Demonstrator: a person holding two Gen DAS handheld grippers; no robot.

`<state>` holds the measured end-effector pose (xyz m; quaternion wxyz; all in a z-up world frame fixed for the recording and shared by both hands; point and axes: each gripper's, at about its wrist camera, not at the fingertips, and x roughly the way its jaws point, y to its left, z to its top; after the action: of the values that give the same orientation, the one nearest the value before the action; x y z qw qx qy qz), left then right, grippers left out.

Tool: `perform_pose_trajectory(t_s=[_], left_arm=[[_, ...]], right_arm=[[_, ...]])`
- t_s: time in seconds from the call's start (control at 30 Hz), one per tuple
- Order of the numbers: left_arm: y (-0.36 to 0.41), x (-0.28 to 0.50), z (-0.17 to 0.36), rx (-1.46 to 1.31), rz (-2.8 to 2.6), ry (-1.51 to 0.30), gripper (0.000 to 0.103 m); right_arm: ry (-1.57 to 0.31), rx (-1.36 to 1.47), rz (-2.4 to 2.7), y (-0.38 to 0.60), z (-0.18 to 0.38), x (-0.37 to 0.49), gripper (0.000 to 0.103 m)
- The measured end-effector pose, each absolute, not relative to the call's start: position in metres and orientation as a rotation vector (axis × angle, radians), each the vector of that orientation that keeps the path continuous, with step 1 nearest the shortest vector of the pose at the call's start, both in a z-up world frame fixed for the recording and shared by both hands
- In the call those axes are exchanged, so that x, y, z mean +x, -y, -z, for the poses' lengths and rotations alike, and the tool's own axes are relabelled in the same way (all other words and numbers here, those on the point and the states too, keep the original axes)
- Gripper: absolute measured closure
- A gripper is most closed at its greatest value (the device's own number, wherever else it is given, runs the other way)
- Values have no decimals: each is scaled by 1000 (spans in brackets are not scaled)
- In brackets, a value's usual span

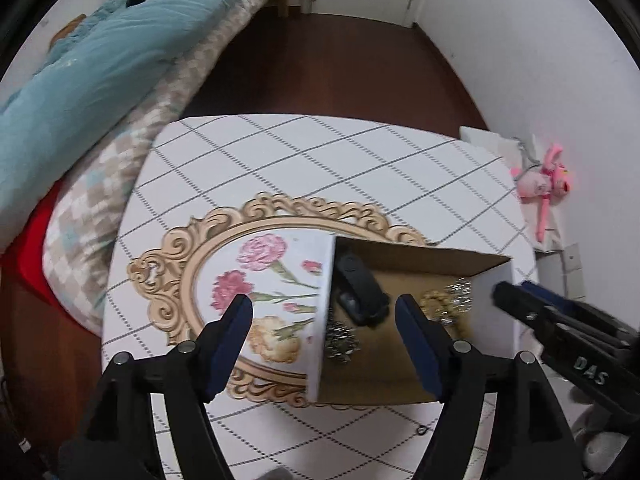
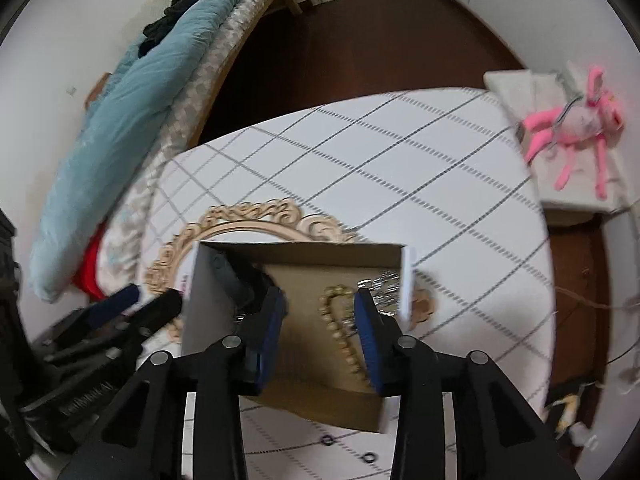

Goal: Organize jewelry
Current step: 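Lower both earrings into the white box and open both tools, then grasp a black ring with the right tool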

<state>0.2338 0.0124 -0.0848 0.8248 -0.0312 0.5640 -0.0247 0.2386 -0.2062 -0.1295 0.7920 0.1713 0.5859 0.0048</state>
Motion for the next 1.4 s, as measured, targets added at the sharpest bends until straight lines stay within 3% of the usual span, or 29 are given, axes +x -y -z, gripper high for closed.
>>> perform_pose_trajectory(t_s=[0.07,0.17,0.37,0.9,1.2,1.23,1.33,1.4], left_arm=[[-15,232,87,-44,29,-1196,9],[-15,226,90,-8,9,-1172,1],[-12,216,99,39,-9,-1163,0],[-4,178,51,53,9,-1043,0],[-8,131,107,82,-29,-1118,0],[-7,126,118,89,-33,-1142,0],[-4,113,148,110,-40,-1197,0],[-3,108,163,112,-43,-1227,0]], right_arm=[[-1261,330,21,206,128,237,38],[-1257,211,124,204,125,232,8],[-1276,52,233,197,132,214,1],[-1165,101,243,195,81,173,0],[-1226,142,260,195,120,112,1],[-1234,149,258,195,128,107,5],[-1281,181,233,192,160,92,31],[-1299,208,215,191,176,85,33]])
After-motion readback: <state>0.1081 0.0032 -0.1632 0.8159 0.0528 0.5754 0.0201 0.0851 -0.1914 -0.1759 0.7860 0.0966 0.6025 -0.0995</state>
